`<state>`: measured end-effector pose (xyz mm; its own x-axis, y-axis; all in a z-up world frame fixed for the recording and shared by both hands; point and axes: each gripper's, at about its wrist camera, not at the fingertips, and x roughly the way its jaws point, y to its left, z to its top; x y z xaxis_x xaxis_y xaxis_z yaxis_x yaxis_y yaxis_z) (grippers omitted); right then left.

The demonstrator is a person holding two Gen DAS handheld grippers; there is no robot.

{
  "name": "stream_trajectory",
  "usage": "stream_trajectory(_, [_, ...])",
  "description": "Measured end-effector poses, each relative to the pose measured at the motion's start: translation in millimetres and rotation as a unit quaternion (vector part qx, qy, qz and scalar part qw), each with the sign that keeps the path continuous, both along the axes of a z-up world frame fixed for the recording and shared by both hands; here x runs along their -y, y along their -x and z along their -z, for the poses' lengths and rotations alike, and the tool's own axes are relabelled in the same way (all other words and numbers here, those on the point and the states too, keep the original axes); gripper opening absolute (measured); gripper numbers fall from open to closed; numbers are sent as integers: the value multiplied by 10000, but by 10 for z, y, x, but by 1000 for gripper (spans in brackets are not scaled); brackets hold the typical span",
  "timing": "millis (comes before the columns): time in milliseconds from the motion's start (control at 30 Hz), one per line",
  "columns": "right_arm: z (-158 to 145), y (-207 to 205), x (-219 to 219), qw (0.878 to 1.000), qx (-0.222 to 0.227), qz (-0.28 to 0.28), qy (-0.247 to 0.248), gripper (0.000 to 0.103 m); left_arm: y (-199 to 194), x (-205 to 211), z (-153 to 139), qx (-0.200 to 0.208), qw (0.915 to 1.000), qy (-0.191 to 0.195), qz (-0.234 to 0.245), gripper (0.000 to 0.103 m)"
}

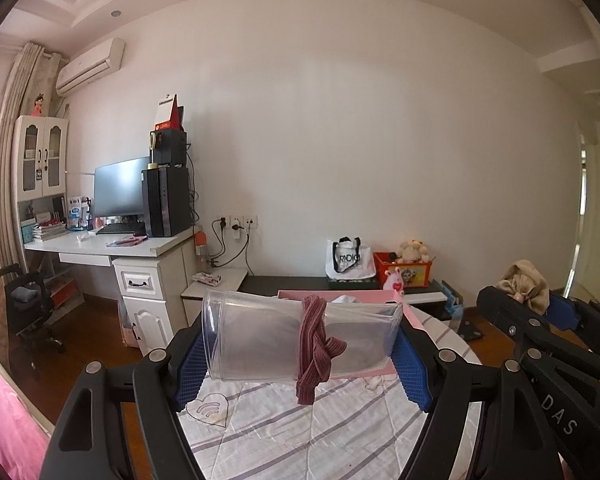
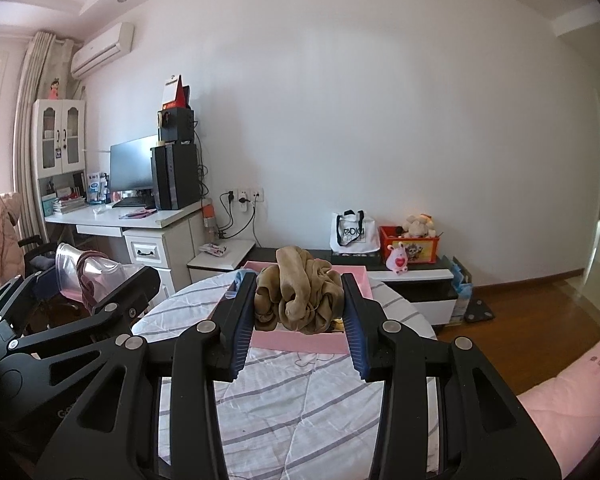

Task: Organize soft objects
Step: 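Lift the clear bag with the left gripper while the right gripper lifts the beige scrunchie, then lower the clear bag into the box with the left gripper while the right gripper releases the scrunchie inside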

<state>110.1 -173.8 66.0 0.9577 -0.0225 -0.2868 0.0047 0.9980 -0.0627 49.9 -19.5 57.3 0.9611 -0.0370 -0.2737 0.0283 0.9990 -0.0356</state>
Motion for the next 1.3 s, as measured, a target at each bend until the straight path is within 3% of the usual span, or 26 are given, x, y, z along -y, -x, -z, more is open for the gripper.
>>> stream_trajectory(367, [69, -85, -31, 9999, -141, 13, -35, 38, -202, -40, -59, -158, 9999, -2, 26, 75])
stream_trajectory(667, [218, -382, 44, 9987, -479, 97, -131, 38, -616, -39, -30, -510, 9986, -13, 112, 75])
stream_trajectory(1300, [840, -1381, 402, 9871, -1525, 269, -407, 38, -2419, 75, 135, -1691, 9851, 29, 320, 75])
